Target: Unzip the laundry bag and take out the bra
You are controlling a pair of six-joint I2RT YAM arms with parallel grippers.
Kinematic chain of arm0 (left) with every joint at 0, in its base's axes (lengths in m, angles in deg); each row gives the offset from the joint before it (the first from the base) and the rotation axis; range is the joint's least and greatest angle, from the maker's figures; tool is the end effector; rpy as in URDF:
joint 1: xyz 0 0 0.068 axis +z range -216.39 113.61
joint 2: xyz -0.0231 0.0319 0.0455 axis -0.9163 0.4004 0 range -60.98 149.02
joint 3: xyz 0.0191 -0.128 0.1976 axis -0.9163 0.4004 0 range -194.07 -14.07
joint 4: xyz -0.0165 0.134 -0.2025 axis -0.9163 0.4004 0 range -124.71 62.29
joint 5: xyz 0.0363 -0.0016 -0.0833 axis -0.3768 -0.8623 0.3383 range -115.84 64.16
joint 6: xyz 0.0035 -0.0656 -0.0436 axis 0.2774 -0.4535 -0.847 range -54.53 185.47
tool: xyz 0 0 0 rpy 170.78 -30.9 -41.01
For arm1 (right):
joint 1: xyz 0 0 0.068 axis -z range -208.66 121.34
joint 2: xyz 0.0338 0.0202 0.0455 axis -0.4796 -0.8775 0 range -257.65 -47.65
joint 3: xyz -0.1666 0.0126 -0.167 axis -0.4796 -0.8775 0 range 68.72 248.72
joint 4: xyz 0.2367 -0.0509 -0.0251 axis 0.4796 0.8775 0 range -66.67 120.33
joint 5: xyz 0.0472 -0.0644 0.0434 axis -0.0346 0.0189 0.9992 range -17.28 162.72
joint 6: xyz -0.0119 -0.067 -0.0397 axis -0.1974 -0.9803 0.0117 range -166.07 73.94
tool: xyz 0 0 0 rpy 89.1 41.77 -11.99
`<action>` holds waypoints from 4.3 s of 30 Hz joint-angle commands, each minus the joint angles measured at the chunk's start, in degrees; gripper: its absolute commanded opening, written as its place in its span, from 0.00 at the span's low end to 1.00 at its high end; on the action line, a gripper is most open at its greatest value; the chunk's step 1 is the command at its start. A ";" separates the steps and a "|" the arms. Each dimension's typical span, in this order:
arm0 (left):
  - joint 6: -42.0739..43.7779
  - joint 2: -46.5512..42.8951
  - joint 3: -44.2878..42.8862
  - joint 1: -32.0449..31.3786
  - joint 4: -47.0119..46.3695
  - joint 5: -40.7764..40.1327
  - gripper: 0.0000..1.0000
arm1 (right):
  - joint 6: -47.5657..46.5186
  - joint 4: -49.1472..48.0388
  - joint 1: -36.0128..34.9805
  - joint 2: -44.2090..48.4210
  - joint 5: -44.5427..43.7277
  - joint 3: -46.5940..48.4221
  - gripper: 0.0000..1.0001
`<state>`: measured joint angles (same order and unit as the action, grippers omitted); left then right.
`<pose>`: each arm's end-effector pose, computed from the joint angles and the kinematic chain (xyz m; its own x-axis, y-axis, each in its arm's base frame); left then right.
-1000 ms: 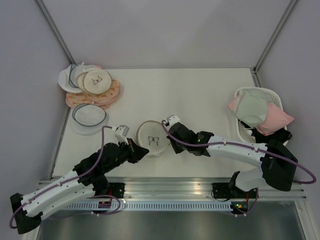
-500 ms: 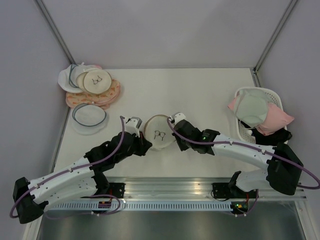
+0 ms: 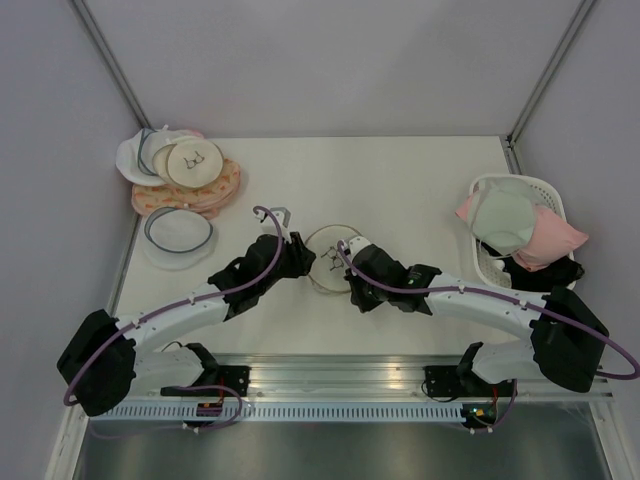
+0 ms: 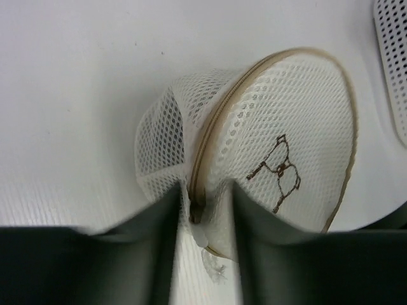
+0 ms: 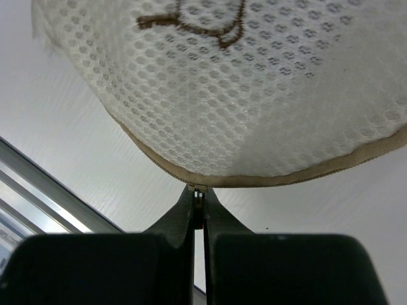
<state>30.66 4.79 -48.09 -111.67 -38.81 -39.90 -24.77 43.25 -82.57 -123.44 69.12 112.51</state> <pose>0.2047 -0.1833 0.1870 -0.5752 -0.2060 -0.7917 0.2550 0.8744 -0.4128 0.1652 0.2197 0.1526 -0.7167 -0.3677 -0.5926 -0.5618 0.8079 0.1780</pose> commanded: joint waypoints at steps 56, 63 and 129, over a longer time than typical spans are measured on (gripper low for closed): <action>-29.80 -2.94 21.19 -6.75 -42.39 4.84 0.44 | -2.75 -14.04 -1.55 -5.95 20.30 5.08 0.00; -29.88 -7.41 21.54 -6.75 -34.59 1.06 0.02 | -3.11 -10.70 -1.55 -5.16 17.22 4.81 0.00; -36.39 -7.78 20.92 -1.13 -30.78 6.41 0.78 | -3.90 -15.26 3.82 -5.77 30.40 4.99 0.01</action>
<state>-3.83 -3.38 -27.70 -112.41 -62.55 -32.60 -27.87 31.05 -78.24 -128.42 97.93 115.02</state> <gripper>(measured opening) 0.829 0.022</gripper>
